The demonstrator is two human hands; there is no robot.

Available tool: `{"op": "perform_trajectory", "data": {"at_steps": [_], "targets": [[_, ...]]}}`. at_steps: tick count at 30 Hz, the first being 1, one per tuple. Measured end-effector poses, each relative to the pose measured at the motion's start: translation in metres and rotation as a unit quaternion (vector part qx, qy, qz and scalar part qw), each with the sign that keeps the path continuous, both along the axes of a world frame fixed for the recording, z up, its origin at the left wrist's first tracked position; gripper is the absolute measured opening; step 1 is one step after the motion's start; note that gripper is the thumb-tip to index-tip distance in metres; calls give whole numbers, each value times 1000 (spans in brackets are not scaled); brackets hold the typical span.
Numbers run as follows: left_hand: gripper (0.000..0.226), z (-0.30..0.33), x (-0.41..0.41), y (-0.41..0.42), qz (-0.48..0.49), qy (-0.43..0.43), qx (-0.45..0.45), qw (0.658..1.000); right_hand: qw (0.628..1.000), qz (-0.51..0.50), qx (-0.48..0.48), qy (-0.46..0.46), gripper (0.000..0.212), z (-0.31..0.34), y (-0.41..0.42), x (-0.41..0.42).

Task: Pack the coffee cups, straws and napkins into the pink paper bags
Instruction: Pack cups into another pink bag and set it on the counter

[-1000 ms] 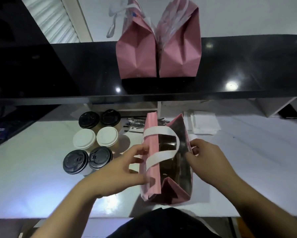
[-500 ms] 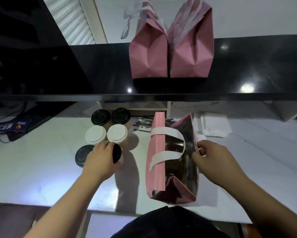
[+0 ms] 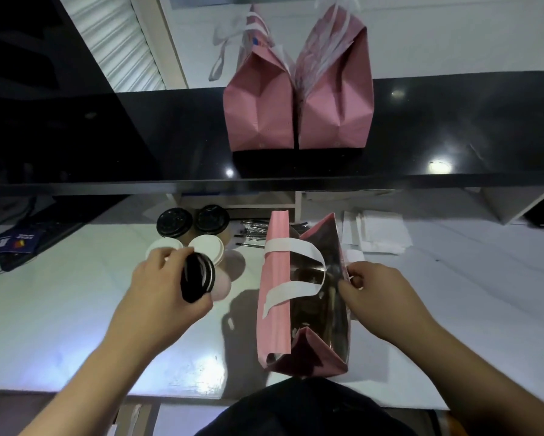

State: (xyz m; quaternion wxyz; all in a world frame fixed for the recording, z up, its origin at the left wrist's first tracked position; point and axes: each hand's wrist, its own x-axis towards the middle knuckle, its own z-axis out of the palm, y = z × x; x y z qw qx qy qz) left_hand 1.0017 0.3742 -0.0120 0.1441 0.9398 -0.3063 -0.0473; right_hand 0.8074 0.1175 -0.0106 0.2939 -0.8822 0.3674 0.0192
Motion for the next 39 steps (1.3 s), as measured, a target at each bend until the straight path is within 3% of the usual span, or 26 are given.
{"op": "perform_trajectory", "data": {"at_steps": [4, 8, 10, 18, 21, 26, 32, 39], "targets": [[85, 66, -22, -23, -77, -69, -152, 983, 1000, -2, -1, 2, 43, 3, 0, -1], [82, 88, -46, -75, -167, -37, -205, 964, 1000, 1, 3, -6, 33, 0, -2, -4], [82, 79, -51, -103, -207, -30, -173, 963, 1000, -1, 3, -12, 26, -1, -4, -6], [85, 19, -37, -166, -303, -5, 42, 952, 999, -13, -25, -35, 39, -11, -12, -15], [81, 7, -40, -181, -325, -51, 89, 940, 999, -14, -27, -39, 39, -10, -16, -14], [76, 1, -49, -189, -326, -113, 110, 932, 999, -19, -31, -32, 31, -8, -22, -13], [63, -20, -55, -194, -359, -82, 164, 915, 999, -19, -34, -30, 33, -12, -24, -12], [65, -51, -53, -212, -339, -65, 207, 915, 998, -17, -50, -30, 26, -16, -30, -13]]}}
